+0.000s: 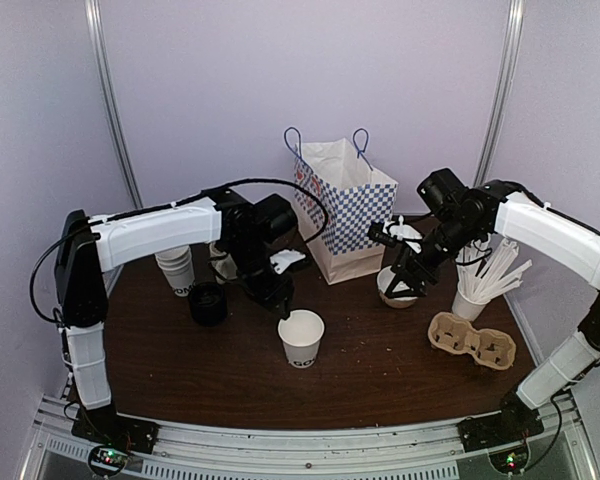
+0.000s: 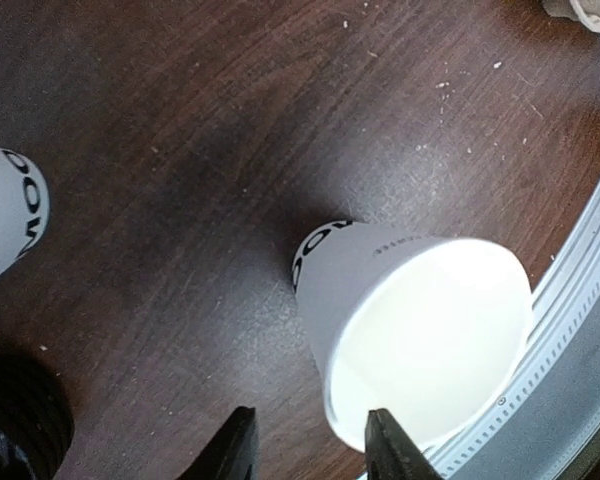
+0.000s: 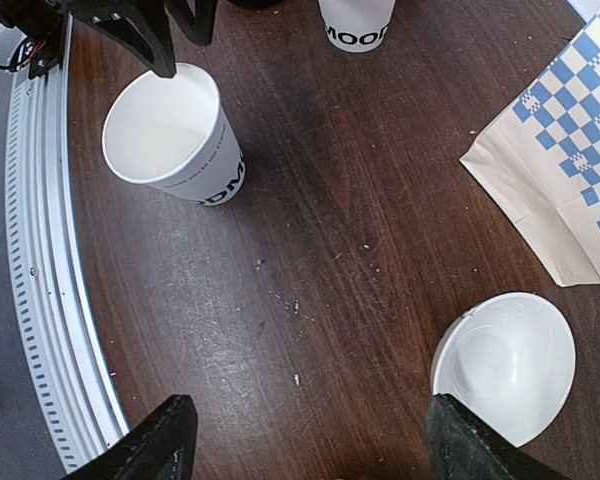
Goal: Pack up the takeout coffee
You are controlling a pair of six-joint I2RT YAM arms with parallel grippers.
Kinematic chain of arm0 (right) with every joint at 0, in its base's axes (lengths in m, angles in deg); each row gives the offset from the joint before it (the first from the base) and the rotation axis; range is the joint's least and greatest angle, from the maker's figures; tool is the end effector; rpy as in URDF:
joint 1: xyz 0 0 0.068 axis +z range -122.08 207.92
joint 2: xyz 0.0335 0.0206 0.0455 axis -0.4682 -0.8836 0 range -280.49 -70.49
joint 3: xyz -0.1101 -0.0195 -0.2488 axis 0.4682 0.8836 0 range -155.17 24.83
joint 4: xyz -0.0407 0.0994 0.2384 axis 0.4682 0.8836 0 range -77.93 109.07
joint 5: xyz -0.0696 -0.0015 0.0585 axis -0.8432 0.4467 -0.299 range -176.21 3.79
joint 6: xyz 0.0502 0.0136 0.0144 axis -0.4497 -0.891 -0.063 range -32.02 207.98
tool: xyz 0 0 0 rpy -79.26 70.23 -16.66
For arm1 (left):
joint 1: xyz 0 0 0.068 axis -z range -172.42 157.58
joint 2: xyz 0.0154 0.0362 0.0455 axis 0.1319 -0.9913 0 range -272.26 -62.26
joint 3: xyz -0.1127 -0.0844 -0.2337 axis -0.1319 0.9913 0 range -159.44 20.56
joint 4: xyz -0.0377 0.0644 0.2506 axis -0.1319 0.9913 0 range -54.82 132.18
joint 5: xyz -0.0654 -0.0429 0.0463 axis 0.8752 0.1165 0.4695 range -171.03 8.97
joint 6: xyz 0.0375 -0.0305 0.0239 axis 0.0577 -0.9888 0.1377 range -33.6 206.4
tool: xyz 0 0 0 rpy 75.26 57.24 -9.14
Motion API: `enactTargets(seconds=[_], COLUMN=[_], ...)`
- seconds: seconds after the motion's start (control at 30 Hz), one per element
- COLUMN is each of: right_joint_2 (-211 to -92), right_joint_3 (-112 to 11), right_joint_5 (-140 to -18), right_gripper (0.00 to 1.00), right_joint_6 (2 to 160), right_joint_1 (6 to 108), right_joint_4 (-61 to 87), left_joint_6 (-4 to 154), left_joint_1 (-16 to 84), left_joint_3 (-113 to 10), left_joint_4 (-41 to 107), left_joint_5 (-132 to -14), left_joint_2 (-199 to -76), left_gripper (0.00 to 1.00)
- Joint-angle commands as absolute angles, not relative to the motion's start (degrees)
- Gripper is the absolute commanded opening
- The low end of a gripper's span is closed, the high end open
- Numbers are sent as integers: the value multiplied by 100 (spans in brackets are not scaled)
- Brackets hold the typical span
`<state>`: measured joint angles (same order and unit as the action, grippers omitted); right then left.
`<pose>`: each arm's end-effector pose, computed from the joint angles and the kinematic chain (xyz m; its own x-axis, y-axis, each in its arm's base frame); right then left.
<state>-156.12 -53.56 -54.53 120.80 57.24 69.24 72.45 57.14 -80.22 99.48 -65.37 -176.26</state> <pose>0.2485 0.1610 0.3113 -0.3278 -0.7130 -0.6198 -0.9426 0.2909 0.1640 0.2541 -0.3130 0.2514 -0.8004 0.5813 -0.1463 0.5953 0.7422 -0.3079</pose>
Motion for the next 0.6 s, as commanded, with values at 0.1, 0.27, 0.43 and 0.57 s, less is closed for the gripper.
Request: enactTargets(seconds=[0.1,0.27,0.43,0.57], right_joint_2=[-15660,-15571,-15489,-15486], right_joint_3=[-5495,-5491,-5421,-5398], right_joint_5=[-5412,-5402,-5458,-5479], right_gripper=[82,83,83,83], right_joint_6=[12076,12090,12094,12094], right_joint_1=[5710,5710,5712,5710], right_joint_4=[6968,6983,6954,6939], left_joint_6=[7888,7773,8086,8338], left_joint_1=[5566,4716,4280,4274], left_joint_3=[-8043,-7502,-6923,-6688], left_joint_4=[10203,10242,10019,9788], left_joint_5=[-8357,-8867,-8987,-8591], left_joint_2=[-16144,-15791,-15596,-15731], left_gripper=[62,81,83,78])
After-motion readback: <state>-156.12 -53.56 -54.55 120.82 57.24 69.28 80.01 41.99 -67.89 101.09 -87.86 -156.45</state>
